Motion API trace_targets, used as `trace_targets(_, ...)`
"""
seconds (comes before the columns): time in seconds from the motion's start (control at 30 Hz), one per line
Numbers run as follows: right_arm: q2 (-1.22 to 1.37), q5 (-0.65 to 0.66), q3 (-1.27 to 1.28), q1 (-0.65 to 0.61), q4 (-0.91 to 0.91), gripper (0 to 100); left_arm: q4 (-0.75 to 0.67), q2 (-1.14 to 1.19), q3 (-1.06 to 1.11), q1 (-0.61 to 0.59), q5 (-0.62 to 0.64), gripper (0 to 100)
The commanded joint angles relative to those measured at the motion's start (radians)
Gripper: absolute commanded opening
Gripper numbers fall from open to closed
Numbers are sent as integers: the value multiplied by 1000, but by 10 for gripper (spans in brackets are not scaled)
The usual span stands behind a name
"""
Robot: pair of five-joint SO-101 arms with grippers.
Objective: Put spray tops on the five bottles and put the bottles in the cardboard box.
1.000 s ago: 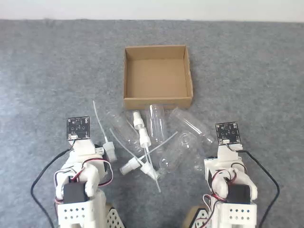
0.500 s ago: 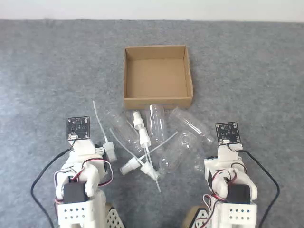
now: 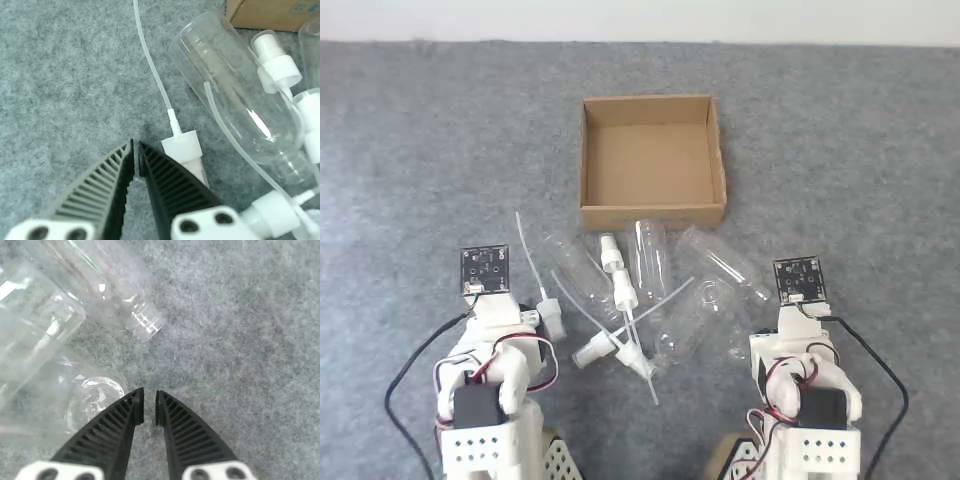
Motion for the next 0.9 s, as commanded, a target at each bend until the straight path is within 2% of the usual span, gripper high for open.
trace_targets(0.0, -15, 8, 21, 5, 4, 28, 5, -14, -10, -2, -5, 13)
trace_targets(0.5, -15, 11, 21, 8, 4, 30, 5, -14, -10, -2, -5, 13)
trace_targets(0.7, -15, 11, -71, 10, -4, 31, 5, -14, -10, -2, -5, 13)
trace_targets(0.87, -15, 11, -206, 119, -22, 31, 5, -14, -10, -2, -5, 13)
